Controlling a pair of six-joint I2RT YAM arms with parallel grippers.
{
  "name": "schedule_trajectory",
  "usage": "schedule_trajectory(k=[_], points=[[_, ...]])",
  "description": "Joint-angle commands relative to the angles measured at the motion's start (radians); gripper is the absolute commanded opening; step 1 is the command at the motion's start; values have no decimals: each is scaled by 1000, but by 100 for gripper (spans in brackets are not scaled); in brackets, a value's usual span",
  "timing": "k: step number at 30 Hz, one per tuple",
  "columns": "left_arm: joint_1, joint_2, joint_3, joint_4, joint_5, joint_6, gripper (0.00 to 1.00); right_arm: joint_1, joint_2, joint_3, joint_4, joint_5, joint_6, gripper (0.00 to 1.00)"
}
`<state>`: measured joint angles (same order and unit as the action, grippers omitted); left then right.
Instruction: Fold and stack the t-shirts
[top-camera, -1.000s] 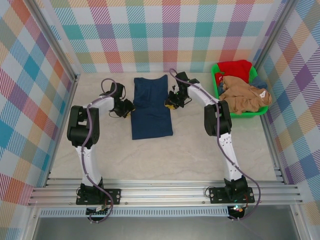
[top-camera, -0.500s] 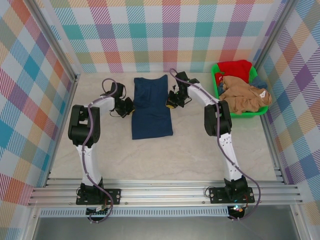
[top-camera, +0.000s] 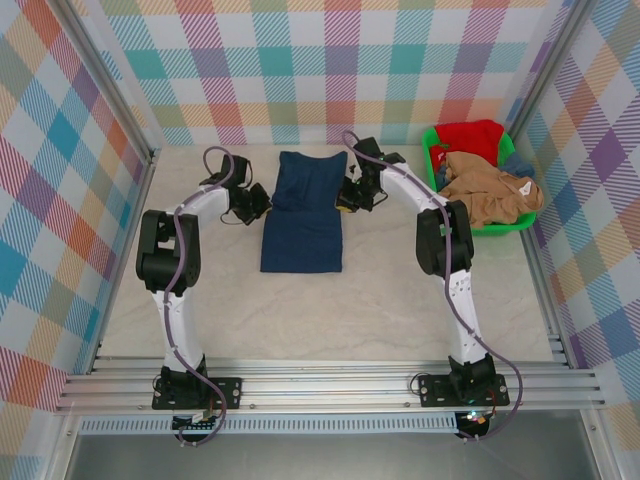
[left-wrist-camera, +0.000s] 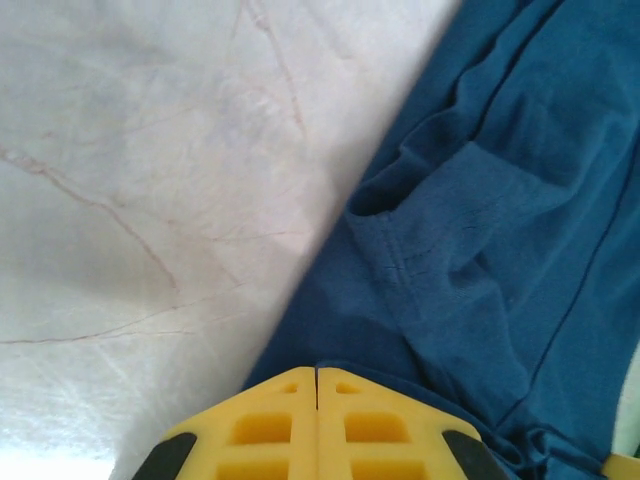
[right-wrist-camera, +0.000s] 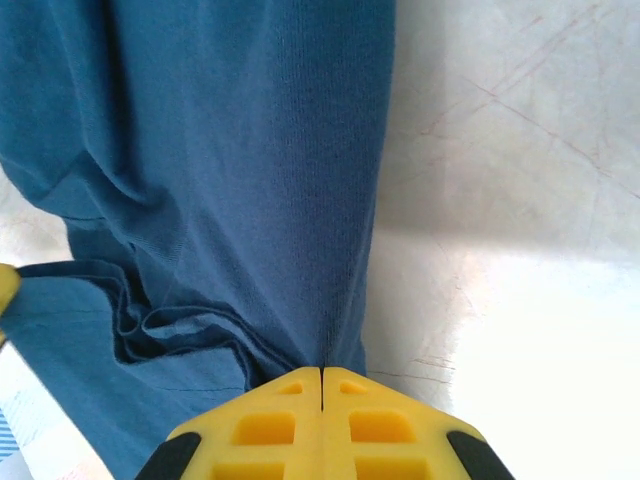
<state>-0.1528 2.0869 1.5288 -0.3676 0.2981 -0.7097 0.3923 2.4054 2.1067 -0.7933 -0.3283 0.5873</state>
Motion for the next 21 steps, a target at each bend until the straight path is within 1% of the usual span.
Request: schedule_trajectory(k=[1,6,15,18,20,21], points=[[-12,-45,37,-34,-3,12,2,-8,-35,-23,-10,8,8,0],[-18,-35,51,-57,6,22,1,-9,-28,-20,-7,-18,6,0],[-31,-18,75,-65,8,23,1,-8,-38,-52,-4,-13,19,11],[-33,-10,84,-69,12,27,1,-8,-33,-55,-6,-17,25,13],[-34,-3,85,-70,16,26,1,-9,-31,-59,-4,-18,29,12],[-33,-1,86,-70,16,26,1,-9,-31,-64,-6,-15,33,8]])
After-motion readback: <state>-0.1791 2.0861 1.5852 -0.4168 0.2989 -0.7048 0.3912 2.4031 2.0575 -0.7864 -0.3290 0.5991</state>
